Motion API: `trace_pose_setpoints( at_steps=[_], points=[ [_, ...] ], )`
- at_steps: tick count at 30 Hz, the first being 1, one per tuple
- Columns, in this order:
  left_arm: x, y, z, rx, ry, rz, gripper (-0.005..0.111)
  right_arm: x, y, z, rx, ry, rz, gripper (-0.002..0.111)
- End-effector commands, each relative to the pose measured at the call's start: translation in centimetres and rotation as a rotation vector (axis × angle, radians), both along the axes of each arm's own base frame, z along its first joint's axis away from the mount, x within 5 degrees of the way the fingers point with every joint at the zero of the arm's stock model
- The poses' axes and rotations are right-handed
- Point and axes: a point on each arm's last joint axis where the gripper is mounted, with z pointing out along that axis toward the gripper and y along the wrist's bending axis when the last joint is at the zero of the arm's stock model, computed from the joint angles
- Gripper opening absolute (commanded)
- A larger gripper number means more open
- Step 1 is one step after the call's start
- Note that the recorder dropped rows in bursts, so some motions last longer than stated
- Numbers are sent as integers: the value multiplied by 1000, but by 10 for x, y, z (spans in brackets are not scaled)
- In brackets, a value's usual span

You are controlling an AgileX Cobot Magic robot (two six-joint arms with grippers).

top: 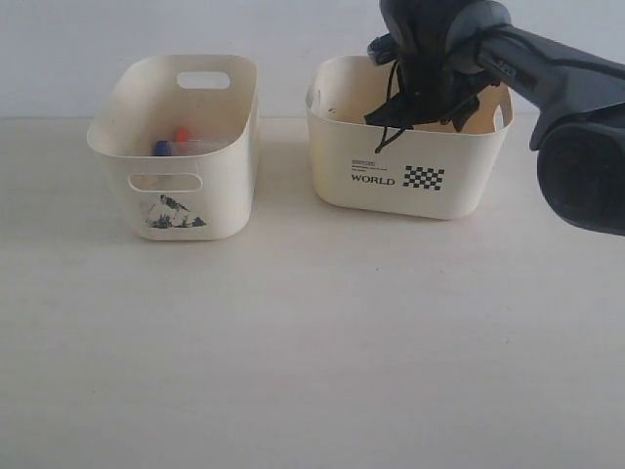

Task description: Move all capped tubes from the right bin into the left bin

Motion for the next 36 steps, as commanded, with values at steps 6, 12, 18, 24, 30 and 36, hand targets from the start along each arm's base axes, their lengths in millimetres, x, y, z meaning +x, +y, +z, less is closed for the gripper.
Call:
trace_pose_setpoints(
  at_steps=[6,12,18,24,30,36],
  points=[
    [0,0,2,-8,-8,1,4,-9,-5,4,45,23,-68,62],
    [0,0,2,-8,-8,1,4,-15,-8,0,15,50,-78,62],
    [0,0,2,-8,-8,1,4,-11,-29,0,-6,36,-130,62],
    [0,0,2,-8,-8,1,4,-9,-47,-2,33,46,-179,62],
    [0,0,2,-8,-8,1,4,-8,-46,-16,48,87,-162,62],
    [0,0,2,-8,-8,1,4,-7,-44,-49,37,151,-161,51]
  ],
)
